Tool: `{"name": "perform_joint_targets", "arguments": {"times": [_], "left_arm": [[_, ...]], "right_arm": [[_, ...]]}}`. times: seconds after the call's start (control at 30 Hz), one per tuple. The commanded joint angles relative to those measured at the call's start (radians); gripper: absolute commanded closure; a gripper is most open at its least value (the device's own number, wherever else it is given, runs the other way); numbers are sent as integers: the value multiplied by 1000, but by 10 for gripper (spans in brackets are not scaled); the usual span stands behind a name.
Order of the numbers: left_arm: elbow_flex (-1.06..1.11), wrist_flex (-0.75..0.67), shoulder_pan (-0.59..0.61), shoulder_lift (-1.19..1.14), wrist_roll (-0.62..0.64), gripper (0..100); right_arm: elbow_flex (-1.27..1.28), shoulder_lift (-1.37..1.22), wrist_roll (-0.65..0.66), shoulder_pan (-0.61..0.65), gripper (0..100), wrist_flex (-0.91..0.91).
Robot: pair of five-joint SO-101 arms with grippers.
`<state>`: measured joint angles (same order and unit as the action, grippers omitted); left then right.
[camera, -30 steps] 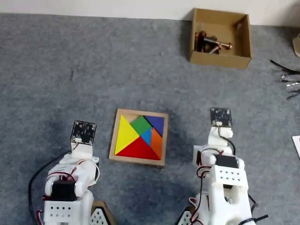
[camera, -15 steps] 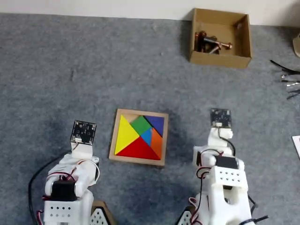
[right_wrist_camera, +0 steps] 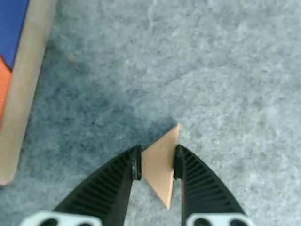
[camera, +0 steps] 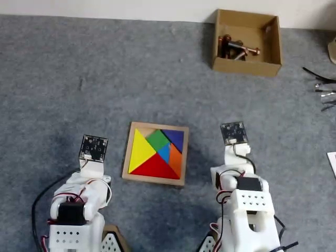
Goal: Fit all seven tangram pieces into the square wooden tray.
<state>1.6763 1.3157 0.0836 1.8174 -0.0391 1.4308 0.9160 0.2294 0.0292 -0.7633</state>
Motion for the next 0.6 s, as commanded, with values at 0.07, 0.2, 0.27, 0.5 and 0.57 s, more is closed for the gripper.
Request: {"name": "perform_joint_targets", "arguments": {"times": [0.07,0.2,0.27,0.5,0.57], "left_arm": [[19,5,8,5,-5,995],[19,5,8,5,-5,995],[19,5,8,5,-5,995],[19,5,8,5,-5,995],[19,5,8,5,-5,995]], "right_arm": [[-5,12,57,22,892,-64],[-5,13,64,22,891,-70],[-5,13,66,22,862,-70],[-4,13,64,22,814,-70],[-4,13,64,22,814,-68]]}}
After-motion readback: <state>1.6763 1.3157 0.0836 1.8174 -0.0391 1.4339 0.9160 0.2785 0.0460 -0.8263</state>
